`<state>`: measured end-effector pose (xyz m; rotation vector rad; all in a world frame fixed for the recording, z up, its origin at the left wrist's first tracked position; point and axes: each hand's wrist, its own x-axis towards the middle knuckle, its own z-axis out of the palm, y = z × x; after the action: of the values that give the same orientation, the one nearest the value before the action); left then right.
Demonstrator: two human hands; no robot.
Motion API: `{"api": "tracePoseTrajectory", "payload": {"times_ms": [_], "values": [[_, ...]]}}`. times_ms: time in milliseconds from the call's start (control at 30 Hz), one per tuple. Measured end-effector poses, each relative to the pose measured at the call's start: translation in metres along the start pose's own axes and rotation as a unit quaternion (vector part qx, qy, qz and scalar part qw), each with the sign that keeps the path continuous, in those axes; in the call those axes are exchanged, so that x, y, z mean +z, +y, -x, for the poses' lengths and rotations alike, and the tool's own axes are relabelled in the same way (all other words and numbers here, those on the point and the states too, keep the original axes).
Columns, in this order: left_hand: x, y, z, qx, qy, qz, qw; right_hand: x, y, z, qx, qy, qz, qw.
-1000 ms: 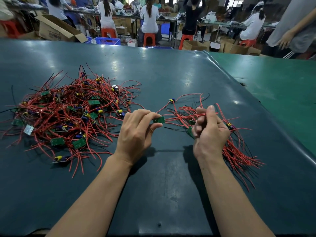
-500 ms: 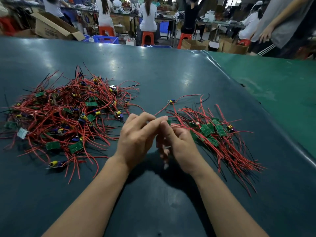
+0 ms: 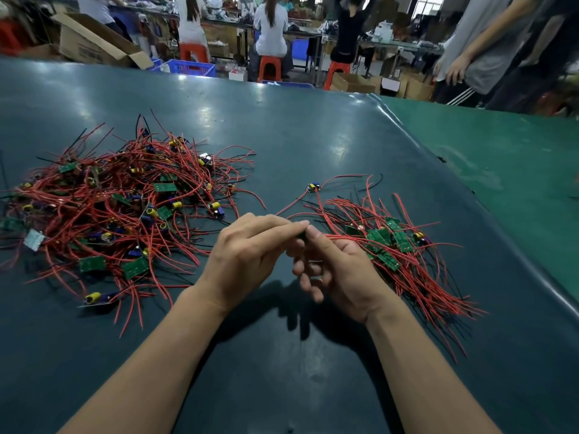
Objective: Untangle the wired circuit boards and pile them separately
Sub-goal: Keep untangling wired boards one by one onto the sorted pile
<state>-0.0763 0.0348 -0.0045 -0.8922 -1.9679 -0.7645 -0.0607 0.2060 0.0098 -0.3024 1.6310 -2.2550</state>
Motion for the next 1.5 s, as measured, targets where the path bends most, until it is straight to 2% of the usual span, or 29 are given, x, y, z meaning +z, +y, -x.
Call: {"api": "tracePoseTrajectory", "payload": {"times_ms": [133,300,433,600,700,767,833,967,1067,1133,1233,1300,1367,1500], "values": [[-0.005,-0.004,0.001,-0.030,-0.008,-0.045,0.999,0.000,0.001,-0.001,-0.020,0.057,0.044,0.997],[-0.022,-0.030,0.009,-0.141,0.034,-0.141,0.979,-0.007,-0.005,-0.002,-0.072,0.149,0.045,0.985],[-0.026,-0.038,0.015,-0.277,0.111,-0.208,0.931,-0.009,-0.011,-0.004,-0.128,0.251,-0.011,0.960],[-0.024,-0.042,0.016,-0.364,0.135,-0.335,0.859,-0.022,-0.017,-0.006,-0.149,0.397,-0.204,0.882],[-0.024,-0.047,0.015,-0.445,0.092,-0.359,0.815,-0.028,-0.014,-0.005,-0.135,0.433,-0.254,0.854],[-0.024,-0.050,0.016,-0.496,0.055,-0.362,0.788,-0.029,-0.013,-0.004,-0.132,0.432,-0.254,0.855],[-0.024,-0.051,0.018,-0.512,0.039,-0.366,0.776,-0.027,-0.013,-0.005,-0.136,0.418,-0.234,0.867],[-0.024,-0.050,0.017,-0.496,0.082,-0.325,0.801,-0.018,-0.007,-0.008,-0.159,0.400,-0.130,0.893],[-0.024,-0.041,0.013,-0.442,0.146,-0.265,0.844,-0.011,0.001,-0.012,-0.177,0.377,-0.039,0.908],[-0.025,-0.035,0.008,-0.356,0.182,-0.238,0.885,-0.008,0.006,-0.013,-0.171,0.342,0.010,0.924],[-0.019,-0.024,0.002,-0.172,0.204,-0.239,0.934,-0.002,0.012,-0.013,-0.120,0.232,0.066,0.963],[-0.008,-0.013,-0.001,-0.097,0.185,-0.187,0.960,0.005,0.015,-0.013,-0.087,0.162,0.077,0.980],[0.006,0.001,-0.003,-0.055,0.138,-0.104,0.983,0.007,0.015,-0.014,-0.091,0.128,0.054,0.986],[0.021,0.010,0.000,-0.015,0.057,-0.038,0.998,0.002,0.011,-0.016,-0.144,0.162,0.018,0.976]]}}
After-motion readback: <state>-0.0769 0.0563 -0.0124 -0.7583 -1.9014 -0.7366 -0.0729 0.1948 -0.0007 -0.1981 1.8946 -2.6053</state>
